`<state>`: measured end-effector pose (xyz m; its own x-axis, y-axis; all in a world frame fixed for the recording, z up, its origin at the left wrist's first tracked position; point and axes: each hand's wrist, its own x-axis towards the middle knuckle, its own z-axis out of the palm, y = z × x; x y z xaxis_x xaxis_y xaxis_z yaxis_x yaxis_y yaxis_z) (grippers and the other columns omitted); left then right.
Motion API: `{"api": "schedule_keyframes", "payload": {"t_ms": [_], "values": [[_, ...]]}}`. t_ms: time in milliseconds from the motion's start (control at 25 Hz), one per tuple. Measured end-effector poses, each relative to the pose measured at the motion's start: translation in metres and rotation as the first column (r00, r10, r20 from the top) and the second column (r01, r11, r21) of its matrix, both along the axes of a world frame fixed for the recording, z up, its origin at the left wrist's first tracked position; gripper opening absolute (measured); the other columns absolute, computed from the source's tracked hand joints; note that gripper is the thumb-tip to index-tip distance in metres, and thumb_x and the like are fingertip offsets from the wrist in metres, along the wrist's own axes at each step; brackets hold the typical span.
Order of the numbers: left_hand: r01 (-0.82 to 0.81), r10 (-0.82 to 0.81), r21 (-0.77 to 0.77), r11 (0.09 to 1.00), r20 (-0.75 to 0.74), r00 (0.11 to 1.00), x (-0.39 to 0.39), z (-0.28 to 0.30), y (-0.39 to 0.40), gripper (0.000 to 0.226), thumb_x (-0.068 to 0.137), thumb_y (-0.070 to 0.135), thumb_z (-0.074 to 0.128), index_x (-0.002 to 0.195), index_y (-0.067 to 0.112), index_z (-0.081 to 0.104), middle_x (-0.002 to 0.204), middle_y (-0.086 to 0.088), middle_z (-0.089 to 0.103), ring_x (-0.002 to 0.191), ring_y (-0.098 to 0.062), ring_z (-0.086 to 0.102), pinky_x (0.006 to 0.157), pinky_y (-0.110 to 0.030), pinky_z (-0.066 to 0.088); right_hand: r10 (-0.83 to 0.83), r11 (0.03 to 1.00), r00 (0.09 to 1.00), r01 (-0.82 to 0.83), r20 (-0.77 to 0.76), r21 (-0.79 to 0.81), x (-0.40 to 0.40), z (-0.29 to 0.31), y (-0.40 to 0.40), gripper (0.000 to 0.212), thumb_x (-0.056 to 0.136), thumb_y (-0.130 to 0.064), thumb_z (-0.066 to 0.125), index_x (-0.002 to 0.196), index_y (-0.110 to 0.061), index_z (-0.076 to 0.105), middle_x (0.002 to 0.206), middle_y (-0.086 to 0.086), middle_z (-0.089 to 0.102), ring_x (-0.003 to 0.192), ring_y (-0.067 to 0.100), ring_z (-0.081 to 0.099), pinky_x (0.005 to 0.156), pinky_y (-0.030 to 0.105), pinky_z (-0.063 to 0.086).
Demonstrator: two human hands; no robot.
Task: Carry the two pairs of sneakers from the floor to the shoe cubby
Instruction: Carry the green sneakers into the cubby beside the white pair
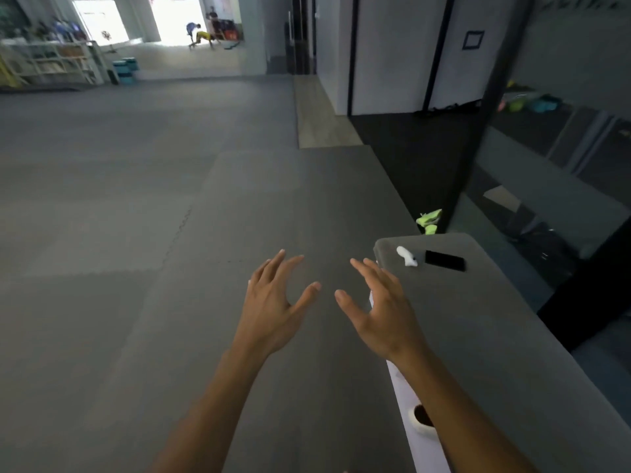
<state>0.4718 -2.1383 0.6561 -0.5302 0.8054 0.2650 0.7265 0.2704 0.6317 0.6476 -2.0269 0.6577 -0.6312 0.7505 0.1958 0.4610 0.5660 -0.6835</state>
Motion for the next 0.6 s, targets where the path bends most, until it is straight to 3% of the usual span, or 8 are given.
{"api": "schedule_keyframes", "payload": {"t_ms": [360,600], "values": [[-0.017,0.017,0.002,1.000,0.065,0.998,-0.181,-0.007,0.252,0.072,0.083,0.078,0.037,0.145,0.040,0.039,0.162,0.005,0.027,0.147,-0.019,0.022,0.117,-0.048,0.027,0.073,0.997,0.996,-0.073,0.045,-0.003,-0.199,0.004,0.251,0.069,0.093,-0.067,0.047,0.154,-0.043,0.027,0.167,-0.010,0.022,0.154,0.015,0.012,0.118,0.045,0.026],[0.151,-0.150,-0.006,0.989,0.078,0.986,-0.309,-0.008,0.457,0.074,0.081,0.078,0.039,0.144,0.040,0.041,0.160,0.004,0.030,0.146,-0.019,0.025,0.116,-0.049,0.030,-0.078,0.996,0.996,0.079,0.037,-0.028,-0.308,0.005,0.420,0.072,0.089,-0.073,0.042,0.153,-0.045,0.026,0.166,-0.011,0.022,0.154,0.015,0.012,0.119,0.045,0.028]]}}
